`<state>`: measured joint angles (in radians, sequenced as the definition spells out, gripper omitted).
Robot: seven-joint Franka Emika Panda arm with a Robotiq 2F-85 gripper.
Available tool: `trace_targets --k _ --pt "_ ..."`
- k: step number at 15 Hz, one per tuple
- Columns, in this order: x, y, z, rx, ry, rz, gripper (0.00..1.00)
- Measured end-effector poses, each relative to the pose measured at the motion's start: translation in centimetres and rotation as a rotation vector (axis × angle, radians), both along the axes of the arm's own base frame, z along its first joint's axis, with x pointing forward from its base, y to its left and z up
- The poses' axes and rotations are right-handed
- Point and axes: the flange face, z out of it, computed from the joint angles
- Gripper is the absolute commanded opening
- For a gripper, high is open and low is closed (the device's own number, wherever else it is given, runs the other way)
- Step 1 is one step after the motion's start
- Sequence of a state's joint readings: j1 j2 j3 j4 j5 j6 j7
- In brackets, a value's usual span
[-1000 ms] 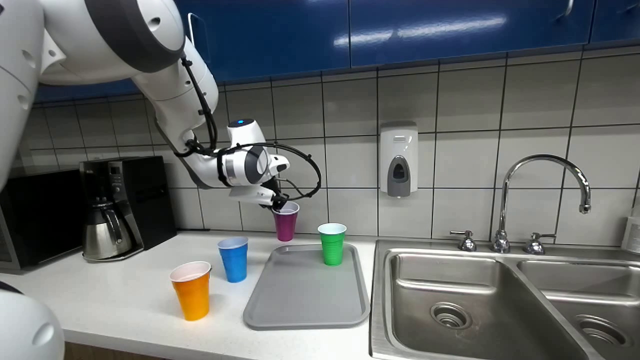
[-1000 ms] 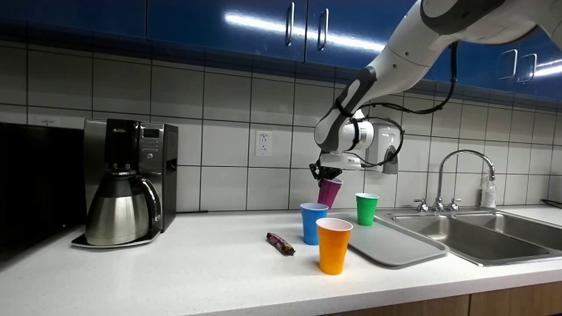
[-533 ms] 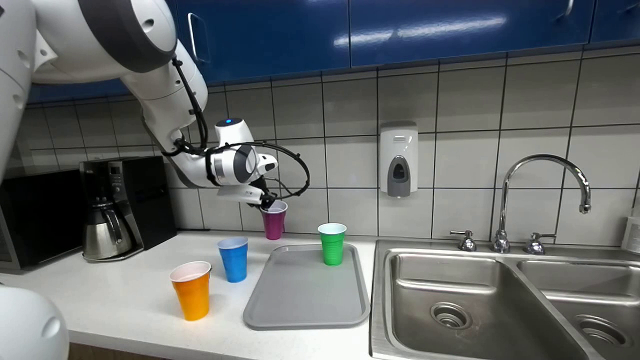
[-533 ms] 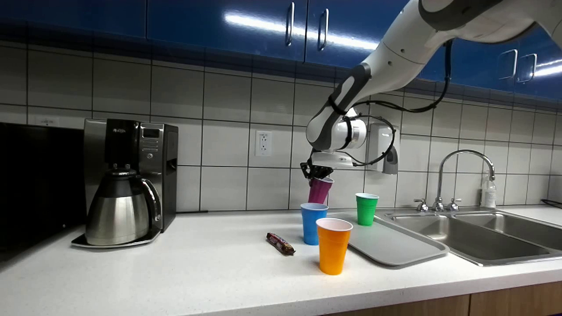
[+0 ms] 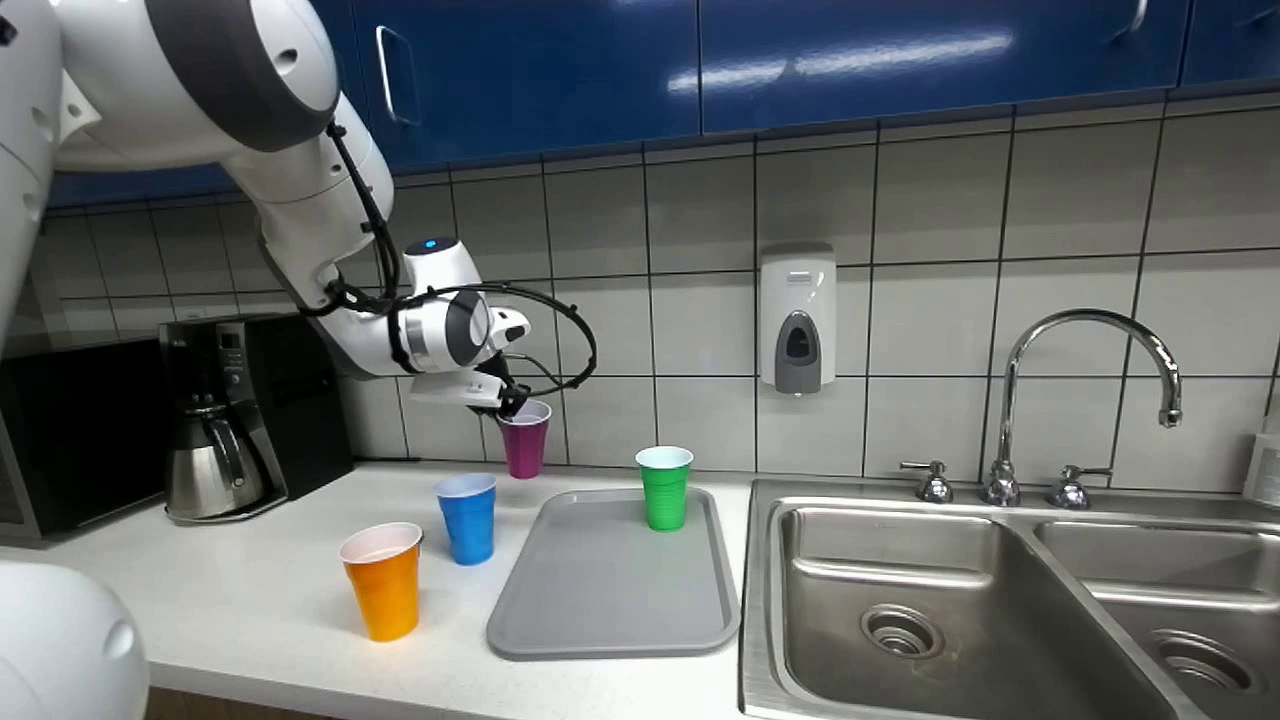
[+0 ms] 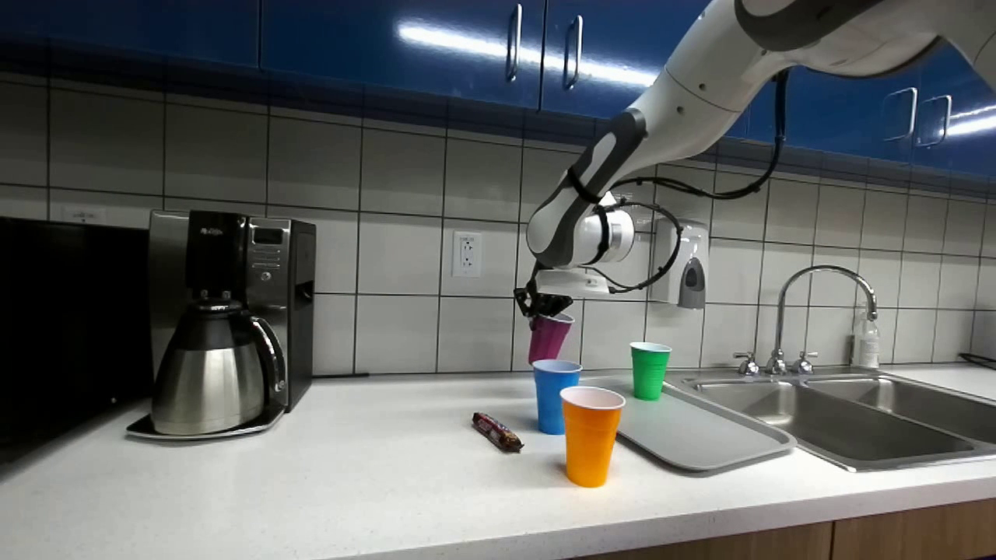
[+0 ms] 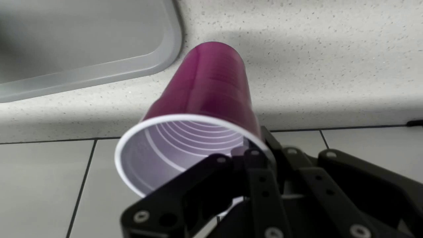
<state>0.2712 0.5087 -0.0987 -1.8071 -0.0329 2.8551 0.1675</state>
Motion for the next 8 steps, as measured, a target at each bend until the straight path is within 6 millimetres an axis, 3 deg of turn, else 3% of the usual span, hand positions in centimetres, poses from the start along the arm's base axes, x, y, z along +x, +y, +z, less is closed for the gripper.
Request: trace_targets --k 8 --pt "1.2 2.6 -2.3 -0.018 0.008 0.035 0.01"
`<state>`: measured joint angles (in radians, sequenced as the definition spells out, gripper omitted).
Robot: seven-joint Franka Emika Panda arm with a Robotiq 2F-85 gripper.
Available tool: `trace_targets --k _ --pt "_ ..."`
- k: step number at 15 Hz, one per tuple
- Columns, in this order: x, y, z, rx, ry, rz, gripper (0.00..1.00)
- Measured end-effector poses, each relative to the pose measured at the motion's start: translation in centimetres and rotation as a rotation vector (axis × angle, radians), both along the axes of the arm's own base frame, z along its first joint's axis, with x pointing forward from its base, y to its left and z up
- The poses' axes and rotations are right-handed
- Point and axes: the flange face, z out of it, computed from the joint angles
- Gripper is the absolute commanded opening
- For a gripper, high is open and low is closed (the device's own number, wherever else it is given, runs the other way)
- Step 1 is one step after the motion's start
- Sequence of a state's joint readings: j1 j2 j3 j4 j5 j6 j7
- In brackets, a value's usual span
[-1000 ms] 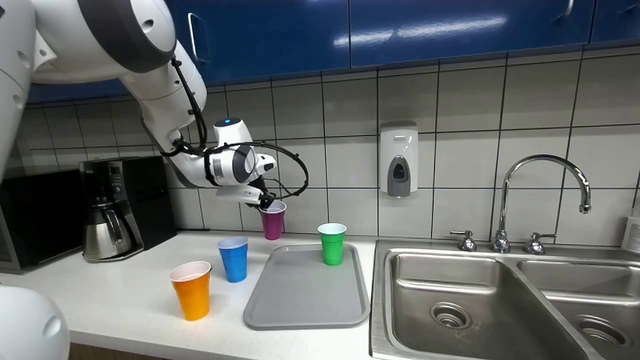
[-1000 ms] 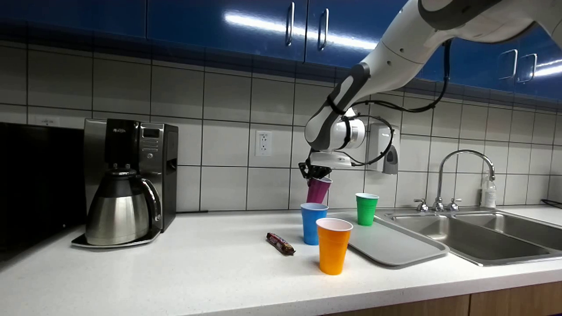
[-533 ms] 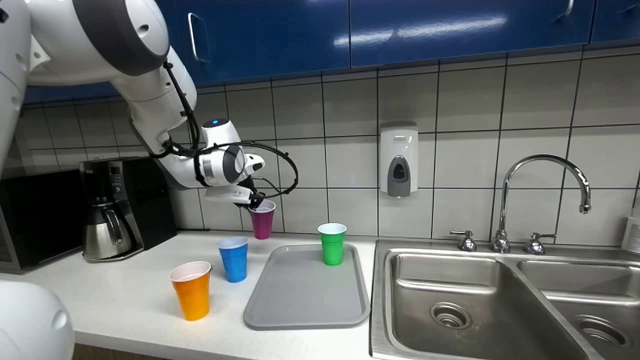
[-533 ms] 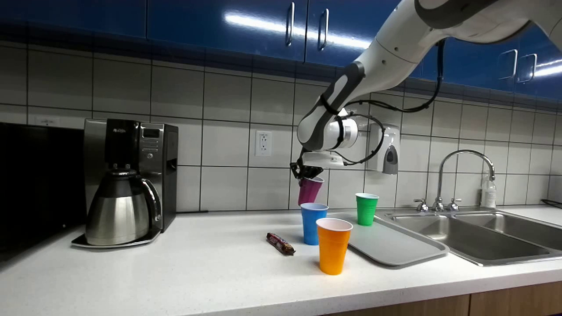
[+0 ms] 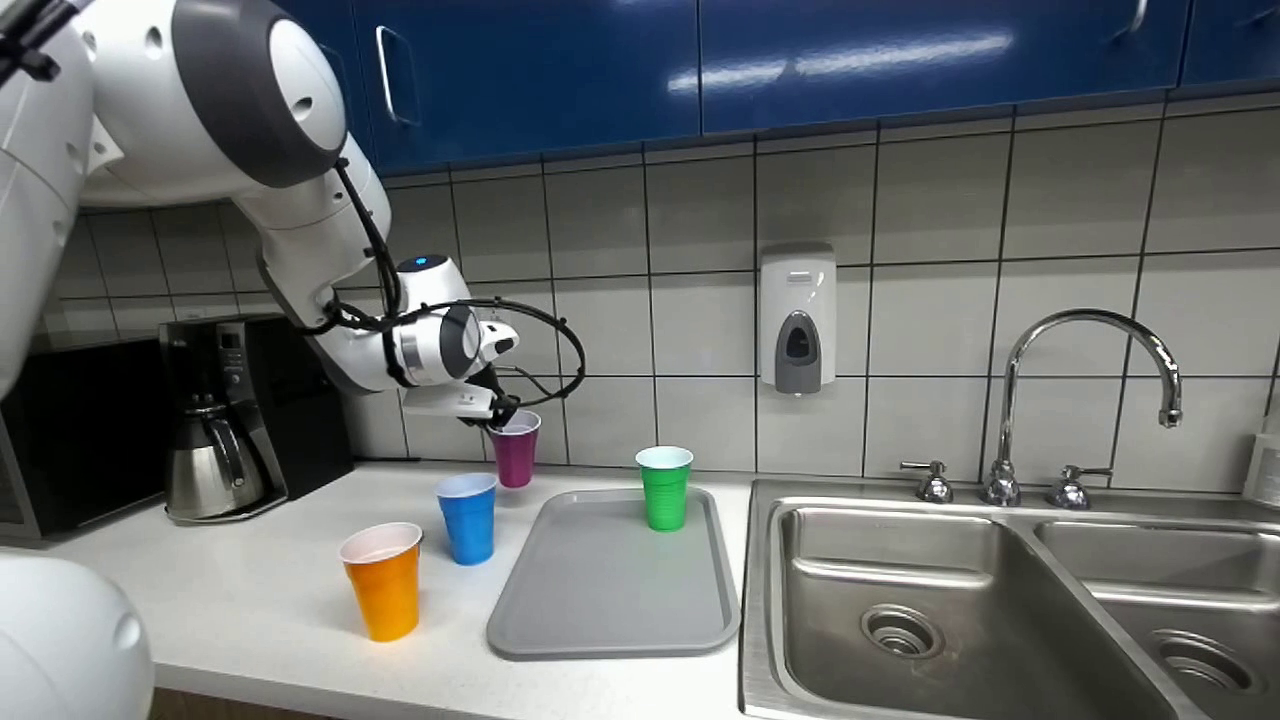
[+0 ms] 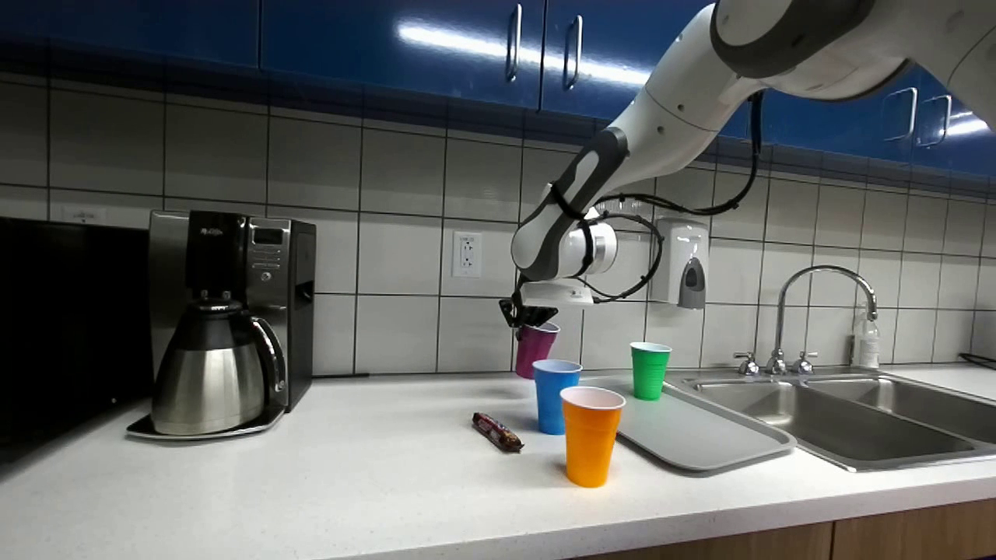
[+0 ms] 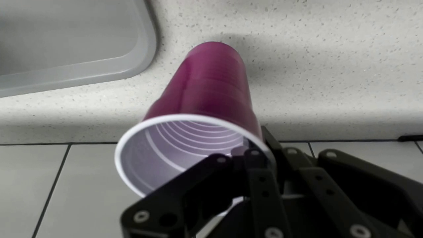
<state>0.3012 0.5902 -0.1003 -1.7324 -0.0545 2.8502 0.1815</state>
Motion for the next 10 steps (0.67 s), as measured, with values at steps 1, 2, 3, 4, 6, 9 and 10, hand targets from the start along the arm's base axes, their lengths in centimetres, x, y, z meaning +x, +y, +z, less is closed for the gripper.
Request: trace_targets --k 1,2,3,4,6,9,10 --pt "0.2 0.2 -0.4 -0.001 0.001 0.001 0.01" --pt "0.5 0.3 -0.8 -0.003 0.004 0.002 0.01" --pt "0.8 0.5 -1.1 -0.005 0.006 0.002 0.01" --pt "1.0 0.6 -1.5 -0.006 0.009 0.002 0.01" --pt "1.5 0.7 -2.0 -0.01 0.016 0.002 0.01" --pt "2.0 1.0 -2.7 -0.017 0.028 0.003 0.01" --pt "2.2 1.1 -3.0 -0.02 0.032 0.004 0.01"
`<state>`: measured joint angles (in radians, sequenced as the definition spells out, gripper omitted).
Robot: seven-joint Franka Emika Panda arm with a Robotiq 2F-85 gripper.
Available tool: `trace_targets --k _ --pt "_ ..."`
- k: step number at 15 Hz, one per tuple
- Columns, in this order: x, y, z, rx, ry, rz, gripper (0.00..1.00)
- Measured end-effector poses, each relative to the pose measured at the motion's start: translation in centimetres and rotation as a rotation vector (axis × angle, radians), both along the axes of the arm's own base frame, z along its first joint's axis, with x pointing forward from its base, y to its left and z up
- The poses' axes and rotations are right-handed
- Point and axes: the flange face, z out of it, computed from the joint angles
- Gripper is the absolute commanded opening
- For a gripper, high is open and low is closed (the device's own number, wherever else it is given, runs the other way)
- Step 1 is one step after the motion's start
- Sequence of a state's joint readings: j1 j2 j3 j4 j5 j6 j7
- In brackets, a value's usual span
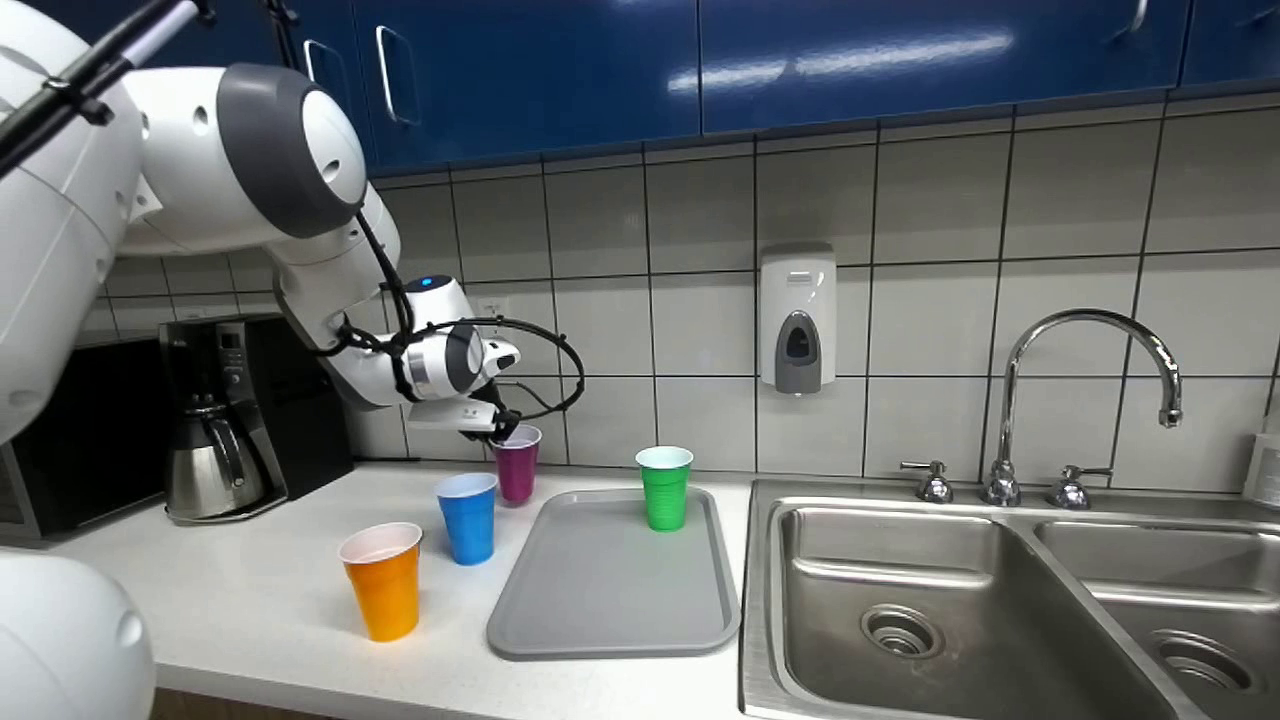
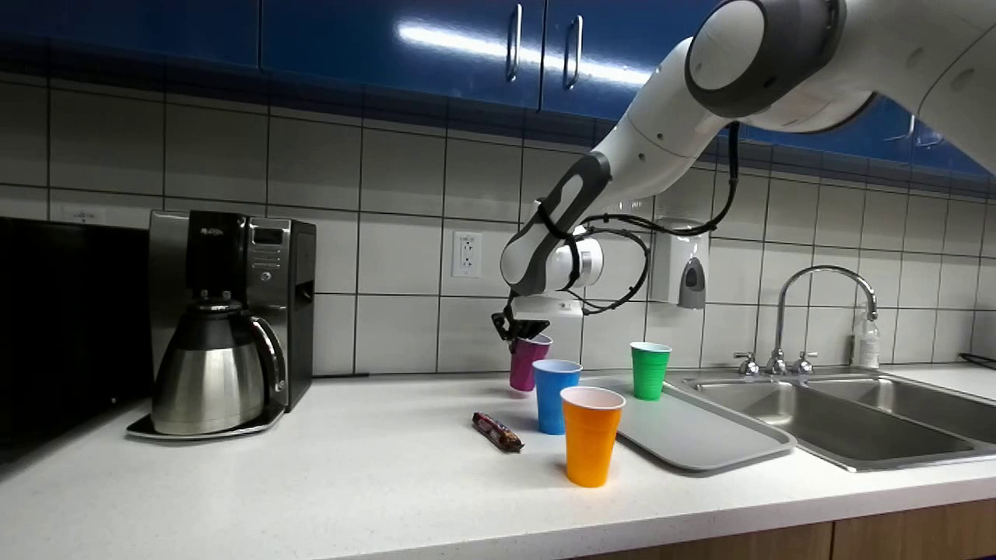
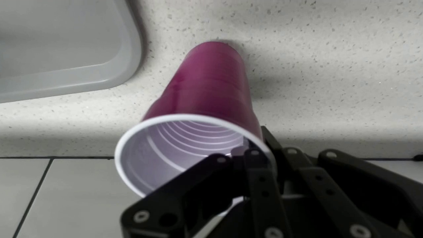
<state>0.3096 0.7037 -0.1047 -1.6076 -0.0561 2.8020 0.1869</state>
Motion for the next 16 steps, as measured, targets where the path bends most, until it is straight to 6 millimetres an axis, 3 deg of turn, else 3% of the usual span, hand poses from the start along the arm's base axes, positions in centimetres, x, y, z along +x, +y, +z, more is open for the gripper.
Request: trace_targets --k 6,7,8,10,16 --pt "0.5 0.6 -1.3 -0.014 0.024 0.003 0.01" --pt "0.6 0.7 -1.4 -0.016 0.025 0.004 0.29" --pt "0.7 0.8 -1.5 -0.02 0.026 0.005 0.3" --pt "0.8 0.9 -1.6 -0.033 0.028 0.009 0.44" --pt "1.0 1.2 -1.4 -0.046 0.027 0.006 0.89"
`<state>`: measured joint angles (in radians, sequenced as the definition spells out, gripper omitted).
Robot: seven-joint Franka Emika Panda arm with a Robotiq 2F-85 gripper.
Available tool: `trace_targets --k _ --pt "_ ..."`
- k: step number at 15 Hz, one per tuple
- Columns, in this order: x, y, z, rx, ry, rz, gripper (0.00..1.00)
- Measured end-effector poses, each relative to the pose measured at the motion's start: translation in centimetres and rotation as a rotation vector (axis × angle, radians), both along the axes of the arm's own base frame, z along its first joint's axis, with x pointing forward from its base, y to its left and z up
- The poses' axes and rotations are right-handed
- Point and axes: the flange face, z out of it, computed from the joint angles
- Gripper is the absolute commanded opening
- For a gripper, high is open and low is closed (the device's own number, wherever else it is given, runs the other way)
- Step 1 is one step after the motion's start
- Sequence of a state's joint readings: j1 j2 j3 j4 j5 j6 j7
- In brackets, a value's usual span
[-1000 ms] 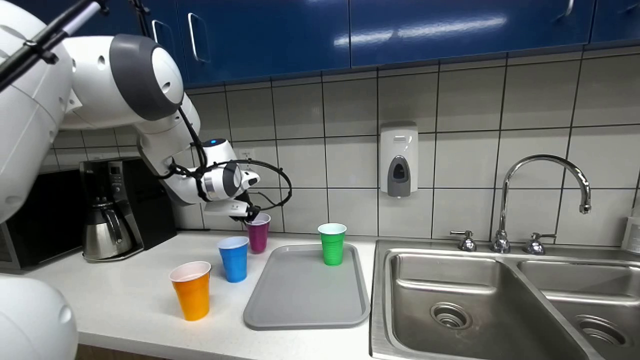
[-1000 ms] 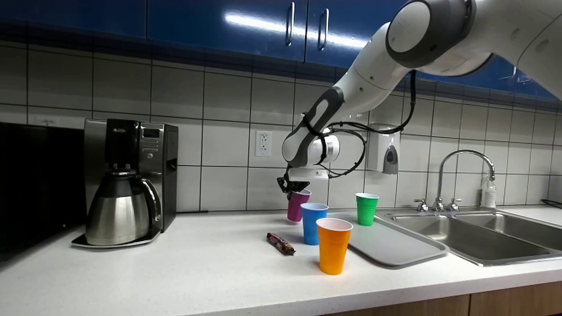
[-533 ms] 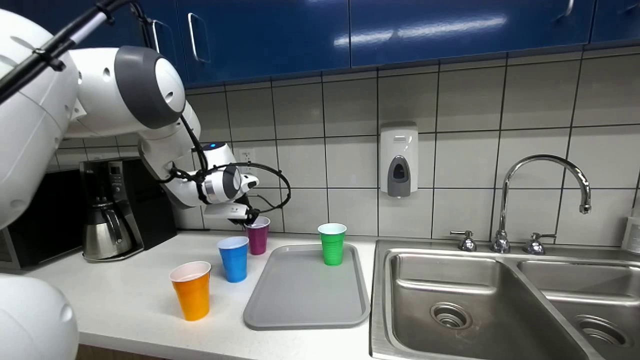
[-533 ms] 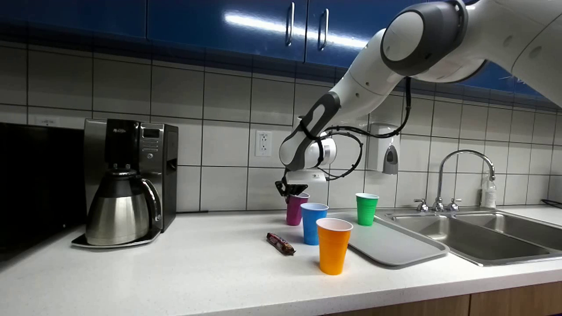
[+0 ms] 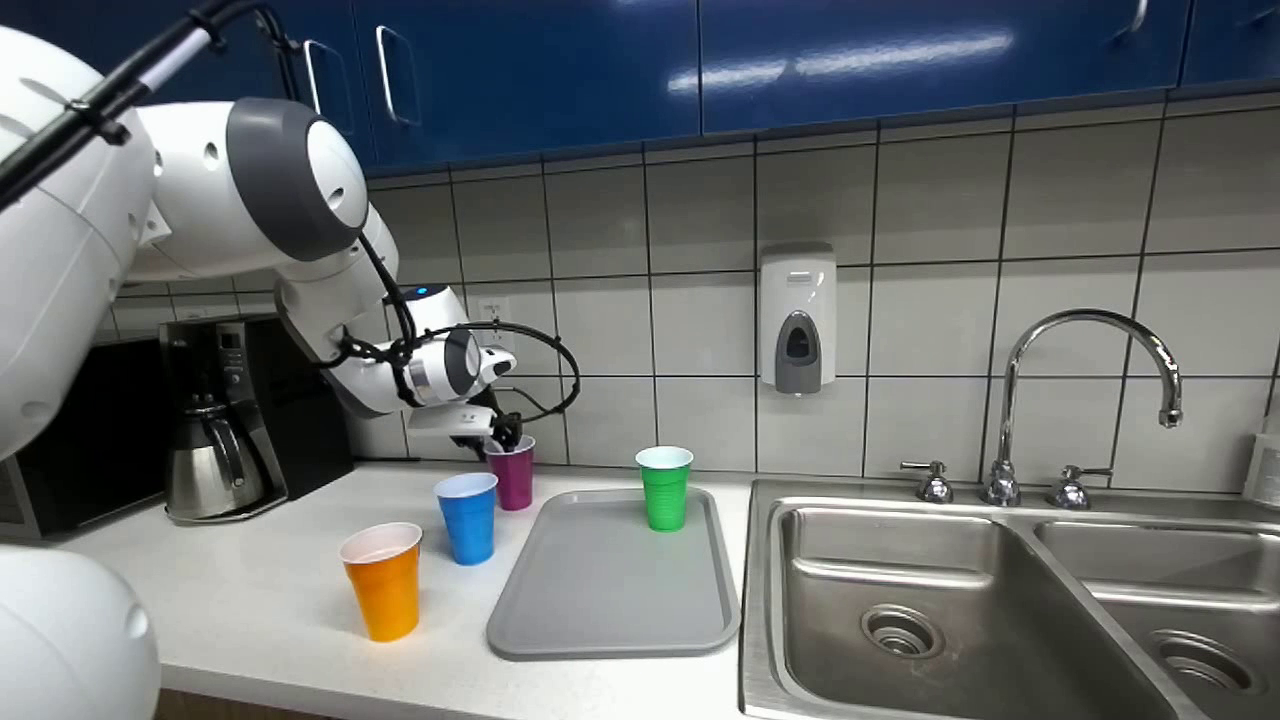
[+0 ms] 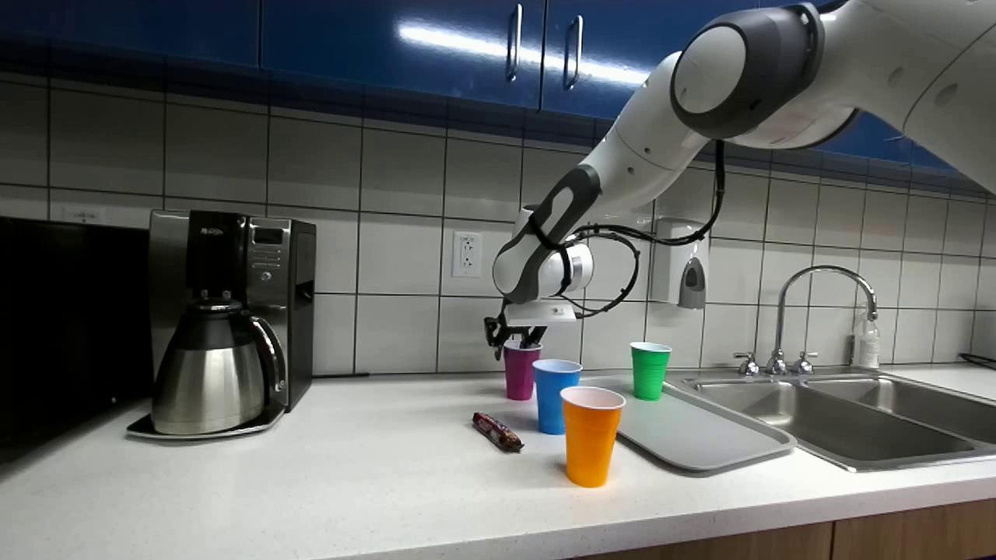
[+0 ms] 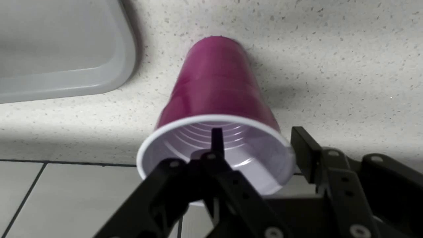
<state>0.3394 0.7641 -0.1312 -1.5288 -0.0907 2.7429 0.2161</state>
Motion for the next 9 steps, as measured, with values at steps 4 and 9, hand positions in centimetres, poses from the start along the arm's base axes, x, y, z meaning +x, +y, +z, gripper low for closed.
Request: trace_targets --k 4,9 --pt "0.12 0.05 0.24 0.002 -0.005 -0.002 1.0" --pt "0.22 0.09 0.47 0.003 -0.009 -0.002 1.0"
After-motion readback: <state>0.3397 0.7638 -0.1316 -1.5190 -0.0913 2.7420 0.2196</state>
